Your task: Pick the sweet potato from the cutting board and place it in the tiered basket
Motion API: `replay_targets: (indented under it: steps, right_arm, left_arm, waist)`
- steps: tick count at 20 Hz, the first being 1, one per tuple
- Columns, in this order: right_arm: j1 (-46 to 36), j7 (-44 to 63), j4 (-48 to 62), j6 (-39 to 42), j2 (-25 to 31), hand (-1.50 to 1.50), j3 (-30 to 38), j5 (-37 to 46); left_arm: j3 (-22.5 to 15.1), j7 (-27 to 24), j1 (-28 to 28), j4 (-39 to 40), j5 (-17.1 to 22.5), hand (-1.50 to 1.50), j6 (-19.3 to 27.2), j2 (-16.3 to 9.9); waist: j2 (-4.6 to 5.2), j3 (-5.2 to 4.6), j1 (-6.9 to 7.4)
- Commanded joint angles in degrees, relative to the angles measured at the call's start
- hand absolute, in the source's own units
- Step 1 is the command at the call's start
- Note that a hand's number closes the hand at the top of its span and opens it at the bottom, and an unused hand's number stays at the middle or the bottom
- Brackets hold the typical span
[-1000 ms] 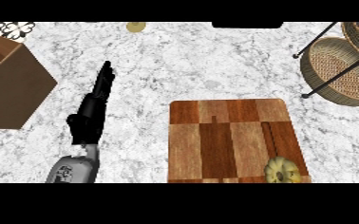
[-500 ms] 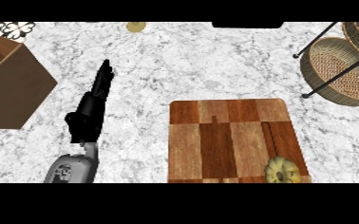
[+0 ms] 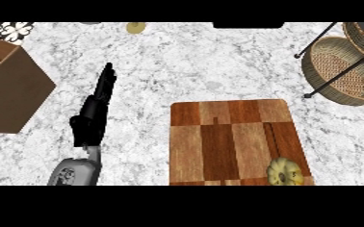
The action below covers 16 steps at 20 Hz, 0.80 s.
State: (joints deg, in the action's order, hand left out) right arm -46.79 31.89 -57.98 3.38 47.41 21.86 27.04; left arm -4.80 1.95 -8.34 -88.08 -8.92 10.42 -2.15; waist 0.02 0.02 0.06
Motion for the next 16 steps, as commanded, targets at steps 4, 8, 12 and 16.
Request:
replay_targets:
  steps: [4,8,12,16]
  right_arm:
    - [7.6,1.91,-1.03,0.15,6.77,-1.5,13.28,-6.99]
    - [16.36,-1.95,-3.1,3.25,8.77,-1.5,23.93,-14.35]
    - [26.98,-7.92,-2.13,11.2,12.24,-1.5,34.51,-20.45]
    - [37.78,-12.83,-2.25,18.36,10.65,-1.5,44.22,-25.47]
  left_arm:
    - [-2.12,-0.53,4.78,-3.12,-1.37,0.0,1.44,1.58]
    - [1.58,2.62,0.93,-2.61,0.48,0.0,0.01,-1.14]
    - [0.38,2.34,3.6,-4.69,-0.32,0.0,0.38,-0.72]
    - [1.54,0.07,2.16,-1.33,0.2,0.0,0.85,-0.11]
  waist:
    - [-0.52,0.04,-1.35]
    - [-0.67,0.08,-2.99]
    - [-0.67,0.07,-2.92]
    - [-0.53,0.01,-3.11]
